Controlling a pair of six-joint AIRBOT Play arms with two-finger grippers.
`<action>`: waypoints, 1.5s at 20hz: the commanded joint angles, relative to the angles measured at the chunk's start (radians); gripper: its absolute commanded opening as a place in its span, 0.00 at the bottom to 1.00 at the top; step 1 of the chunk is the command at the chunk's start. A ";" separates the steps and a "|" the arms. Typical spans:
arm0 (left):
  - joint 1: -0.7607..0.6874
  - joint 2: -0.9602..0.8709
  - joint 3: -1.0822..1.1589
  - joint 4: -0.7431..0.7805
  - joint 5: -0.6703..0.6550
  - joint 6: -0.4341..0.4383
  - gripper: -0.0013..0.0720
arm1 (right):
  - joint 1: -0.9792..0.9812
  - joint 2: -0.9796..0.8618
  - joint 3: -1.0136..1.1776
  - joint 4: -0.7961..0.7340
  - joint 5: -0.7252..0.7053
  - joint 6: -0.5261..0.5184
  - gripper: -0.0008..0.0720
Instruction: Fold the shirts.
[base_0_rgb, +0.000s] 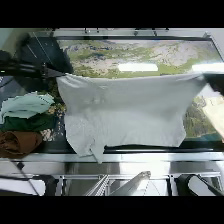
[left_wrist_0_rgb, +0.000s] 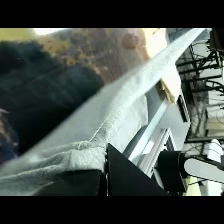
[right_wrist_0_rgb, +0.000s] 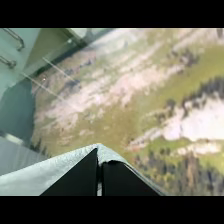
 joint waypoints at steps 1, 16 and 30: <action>-0.050 -0.252 0.186 0.030 -0.005 -0.068 0.03 | 0.053 -0.309 0.041 0.143 0.007 -0.088 0.03; -0.046 -0.204 -0.093 0.190 0.035 -0.135 0.03 | -0.029 -0.537 0.182 -0.349 0.227 0.191 0.03; 0.011 -0.118 -0.337 0.275 0.143 -0.226 0.71 | -0.109 -0.459 0.185 -0.500 0.399 0.352 0.47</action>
